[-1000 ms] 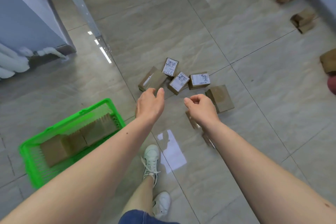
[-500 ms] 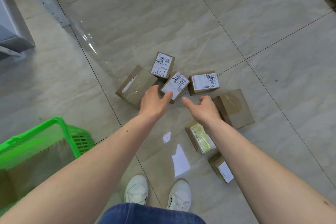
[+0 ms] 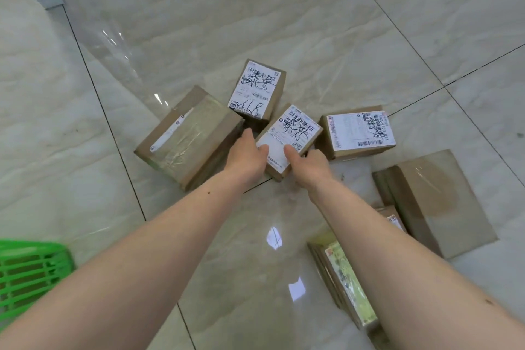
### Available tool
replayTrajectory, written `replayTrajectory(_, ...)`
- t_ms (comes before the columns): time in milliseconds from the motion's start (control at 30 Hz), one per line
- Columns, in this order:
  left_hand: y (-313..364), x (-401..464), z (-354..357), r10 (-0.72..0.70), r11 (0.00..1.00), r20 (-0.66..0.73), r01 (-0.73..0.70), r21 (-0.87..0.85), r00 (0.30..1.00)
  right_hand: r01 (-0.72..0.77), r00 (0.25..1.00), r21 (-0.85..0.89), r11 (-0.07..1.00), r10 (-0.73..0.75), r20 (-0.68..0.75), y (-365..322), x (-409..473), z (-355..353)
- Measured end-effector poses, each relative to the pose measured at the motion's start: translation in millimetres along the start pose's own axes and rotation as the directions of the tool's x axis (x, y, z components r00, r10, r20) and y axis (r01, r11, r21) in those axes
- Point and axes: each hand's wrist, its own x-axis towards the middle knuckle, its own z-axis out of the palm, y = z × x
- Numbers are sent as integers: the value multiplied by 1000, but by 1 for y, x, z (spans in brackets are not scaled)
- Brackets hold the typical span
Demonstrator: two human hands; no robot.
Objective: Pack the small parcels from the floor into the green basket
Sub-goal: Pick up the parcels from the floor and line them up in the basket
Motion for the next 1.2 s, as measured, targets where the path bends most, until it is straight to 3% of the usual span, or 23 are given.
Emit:
replayTrajectory(233,1,-12,-2,13,998,-10,-14,-55,1000,10,998,17,1000,-9,-69,7,-3,-2)
replayTrajectory(400,16,-77,-36,-40,992,-37,35,-119,999,41,999,-35,999,-42,-29,-20,-75,-22)
replayTrajectory(833,55,-299,-227,-314,914,-244,222,-339,918,181,973,-178,967,-150,173,-152,-328,-39)
replayTrajectory(1200,7,-419,-360,-386,848,-355,176,-500,852,324,894,-241,915,-213,394,-222,-467,41)
